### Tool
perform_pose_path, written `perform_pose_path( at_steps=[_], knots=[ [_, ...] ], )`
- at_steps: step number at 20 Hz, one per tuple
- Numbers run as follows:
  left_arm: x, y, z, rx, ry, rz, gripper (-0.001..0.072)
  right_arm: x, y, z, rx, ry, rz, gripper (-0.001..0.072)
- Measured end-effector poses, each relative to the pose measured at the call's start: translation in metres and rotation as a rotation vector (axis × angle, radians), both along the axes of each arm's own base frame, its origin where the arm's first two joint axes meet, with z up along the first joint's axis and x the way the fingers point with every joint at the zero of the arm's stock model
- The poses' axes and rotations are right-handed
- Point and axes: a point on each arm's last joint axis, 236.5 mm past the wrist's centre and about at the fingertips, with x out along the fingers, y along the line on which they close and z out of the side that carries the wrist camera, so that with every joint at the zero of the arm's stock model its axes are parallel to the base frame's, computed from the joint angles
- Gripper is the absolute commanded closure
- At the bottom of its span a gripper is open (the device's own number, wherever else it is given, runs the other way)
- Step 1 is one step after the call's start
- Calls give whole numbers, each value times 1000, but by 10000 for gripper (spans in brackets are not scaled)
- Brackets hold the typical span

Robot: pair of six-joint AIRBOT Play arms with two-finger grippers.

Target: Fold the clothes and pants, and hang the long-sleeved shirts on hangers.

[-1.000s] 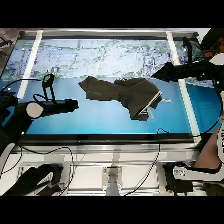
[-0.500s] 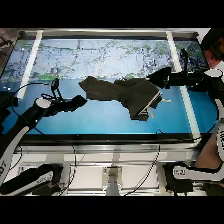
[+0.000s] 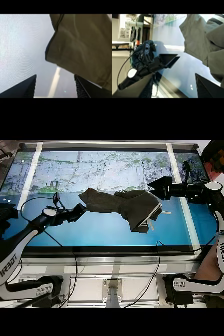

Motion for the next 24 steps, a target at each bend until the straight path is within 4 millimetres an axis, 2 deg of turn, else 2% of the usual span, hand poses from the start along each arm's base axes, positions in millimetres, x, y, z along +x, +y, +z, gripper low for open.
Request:
perform_pose_path(
  at_steps=[5,10,11,12,13,14,15,16,17,19,21,24],
  knots=[
    [18,-9,-11,-40,30,7,167,4,-2,0,-1,-4,-20,137],
    [28,-22,-20,-78,57,-2,172,5,-2,1,1,-6,-25,137],
    [28,-25,-22,-84,64,-8,258,5,-2,1,1,-6,-25,138],
    [29,-27,-25,-84,67,-10,406,6,-3,1,2,-6,-26,139],
    [30,-27,-27,-79,70,-14,605,6,-3,1,1,-6,-27,146],
    [31,-28,-29,-74,71,-18,700,6,-3,1,2,-7,-27,205],
    [32,-28,-29,-70,68,-24,701,6,-3,1,2,-6,-27,319],
    [35,-29,-26,-74,61,-23,702,6,-2,1,3,-6,-27,524],
    [39,-30,-22,-76,48,-28,703,5,-2,1,4,-5,-23,685],
    [49,-34,-5,-75,0,-62,704,2,-1,1,5,-1,-12,697],
    [61,-40,22,-70,-71,-118,704,1,-3,-3,-15,4,-8,700],
    [75,-41,68,-1,-198,-211,704,9,-18,-12,-62,-1,-57,701]
  ],
)
